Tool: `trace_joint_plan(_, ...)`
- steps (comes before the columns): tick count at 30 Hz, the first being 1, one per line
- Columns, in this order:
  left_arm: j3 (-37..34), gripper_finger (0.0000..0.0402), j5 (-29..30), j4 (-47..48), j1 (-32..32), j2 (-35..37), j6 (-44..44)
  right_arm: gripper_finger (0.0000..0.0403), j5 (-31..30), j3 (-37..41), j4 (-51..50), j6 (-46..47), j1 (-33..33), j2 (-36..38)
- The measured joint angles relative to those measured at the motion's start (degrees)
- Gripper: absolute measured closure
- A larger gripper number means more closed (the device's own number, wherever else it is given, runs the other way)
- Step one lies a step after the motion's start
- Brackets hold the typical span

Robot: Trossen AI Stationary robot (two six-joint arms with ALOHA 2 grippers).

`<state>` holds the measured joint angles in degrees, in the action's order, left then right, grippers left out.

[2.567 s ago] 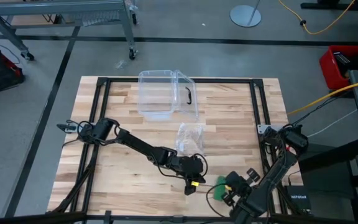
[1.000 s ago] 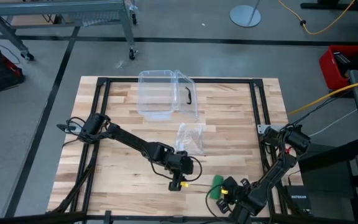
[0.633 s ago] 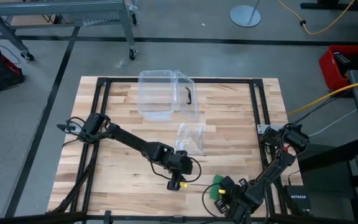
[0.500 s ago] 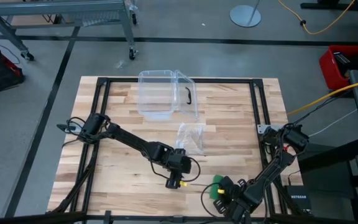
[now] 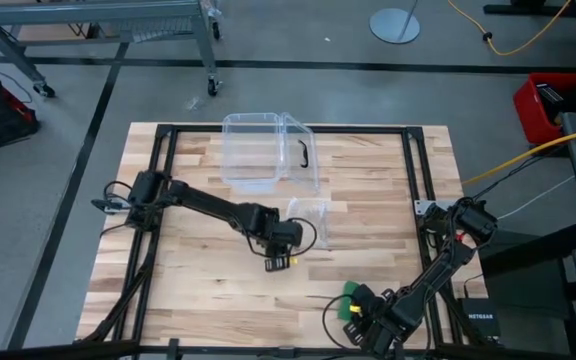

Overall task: Roll bandage
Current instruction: Prepare the transparent zip bag

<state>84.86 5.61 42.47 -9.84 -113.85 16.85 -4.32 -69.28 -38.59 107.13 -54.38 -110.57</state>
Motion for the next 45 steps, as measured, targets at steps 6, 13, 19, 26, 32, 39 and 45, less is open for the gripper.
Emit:
trace_joint_plan(6,0.0,0.0306,0.0,0.3,3.8,0.3,-1.1,0.0212,-0.6,0.0,0.0,-2.5,-0.1,0.1)
trace_joint_plan(13,0.0,0.0318,-3.1,2.5,8.3,0.3,-3.5,0.0212,-2.4,0.0,0.1,-3.8,-1.2,0.1)
trace_joint_plan(19,0.0,0.0332,-6.9,4.6,9.7,0.3,-6.6,0.0212,-3.6,0.0,0.2,-3.7,-2.7,0.1)
trace_joint_plan(26,-0.1,0.0349,-5.9,10.1,9.9,4.8,-5.4,0.0212,-3.5,0.0,0.6,-3.6,-3.5,0.1)
trace_joint_plan(32,-0.1,0.0352,-0.8,9.8,9.5,15.5,-4.4,0.0212,-4.2,0.0,0.4,-3.8,-3.5,0.1)
trace_joint_plan(39,-1.0,0.0353,5.1,11.1,7.8,28.3,-1.8,0.0212,-4.7,0.0,0.4,-3.9,-3.5,0.1)
trace_joint_plan(45,-11.9,0.0365,7.8,9.5,3.0,39.5,4.1,0.0212,-4.9,0.0,0.7,-3.9,-3.5,0.1)
